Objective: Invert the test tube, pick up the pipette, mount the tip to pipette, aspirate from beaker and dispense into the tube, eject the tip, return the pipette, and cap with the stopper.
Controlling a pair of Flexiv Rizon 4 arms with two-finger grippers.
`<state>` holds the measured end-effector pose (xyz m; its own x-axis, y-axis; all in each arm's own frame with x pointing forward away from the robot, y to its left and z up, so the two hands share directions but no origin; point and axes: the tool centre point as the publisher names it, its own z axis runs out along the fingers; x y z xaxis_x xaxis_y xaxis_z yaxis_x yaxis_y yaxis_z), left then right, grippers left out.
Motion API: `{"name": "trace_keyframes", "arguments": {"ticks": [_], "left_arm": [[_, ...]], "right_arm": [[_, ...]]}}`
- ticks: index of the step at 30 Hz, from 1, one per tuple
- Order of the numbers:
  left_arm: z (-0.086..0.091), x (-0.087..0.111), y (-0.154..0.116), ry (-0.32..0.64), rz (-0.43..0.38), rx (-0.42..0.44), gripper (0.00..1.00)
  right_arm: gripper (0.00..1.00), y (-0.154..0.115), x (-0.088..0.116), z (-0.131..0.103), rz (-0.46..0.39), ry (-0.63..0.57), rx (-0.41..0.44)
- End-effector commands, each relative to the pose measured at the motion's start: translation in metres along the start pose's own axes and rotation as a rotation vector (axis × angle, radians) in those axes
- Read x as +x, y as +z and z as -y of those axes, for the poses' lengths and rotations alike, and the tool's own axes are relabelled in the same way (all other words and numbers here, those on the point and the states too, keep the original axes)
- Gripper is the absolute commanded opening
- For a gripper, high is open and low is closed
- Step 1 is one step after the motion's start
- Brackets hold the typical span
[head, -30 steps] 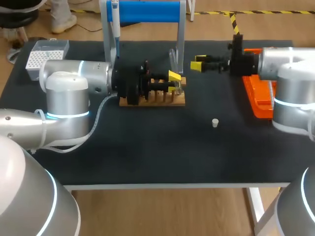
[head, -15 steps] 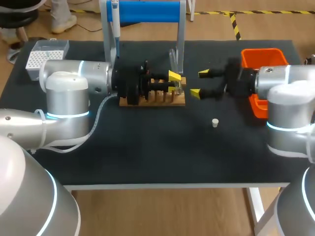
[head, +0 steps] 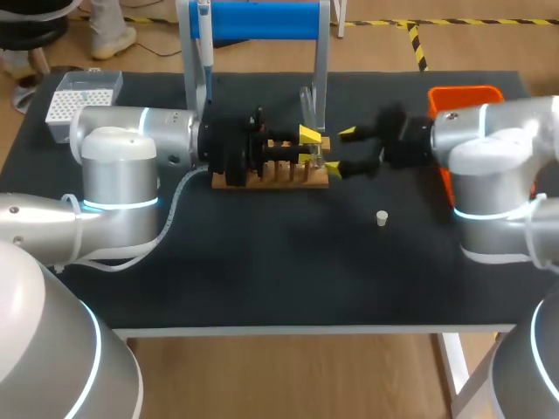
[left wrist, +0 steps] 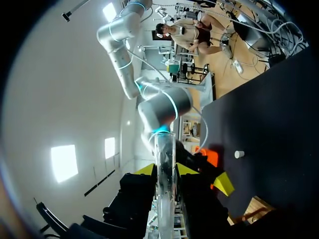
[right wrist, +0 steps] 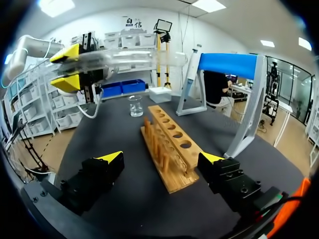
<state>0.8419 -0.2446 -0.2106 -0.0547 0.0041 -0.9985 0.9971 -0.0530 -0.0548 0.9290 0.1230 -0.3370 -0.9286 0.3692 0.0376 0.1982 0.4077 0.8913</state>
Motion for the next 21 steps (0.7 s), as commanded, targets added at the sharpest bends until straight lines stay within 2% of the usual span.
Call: {"name": "trace_keyframes", "arguments": {"ticks": [1,9,21], "left_arm": [[-0.001,0.001,0.001,0.003,0.004,0.001,0.00],[-0.001,0.001,0.001,0.003,0.004,0.001,0.00],[-0.001,0.001,0.001,0.003,0.004,0.001,0.00]], "right_arm": [[1.00,0.020,-0.005,0.001,-0.005,0.001,0.039],[1.00,0.033,-0.003,0.003,-0.009,0.007,0.047],[1.00,0.038,-0.005,0.003,0.002,0.016,0.045]]}}
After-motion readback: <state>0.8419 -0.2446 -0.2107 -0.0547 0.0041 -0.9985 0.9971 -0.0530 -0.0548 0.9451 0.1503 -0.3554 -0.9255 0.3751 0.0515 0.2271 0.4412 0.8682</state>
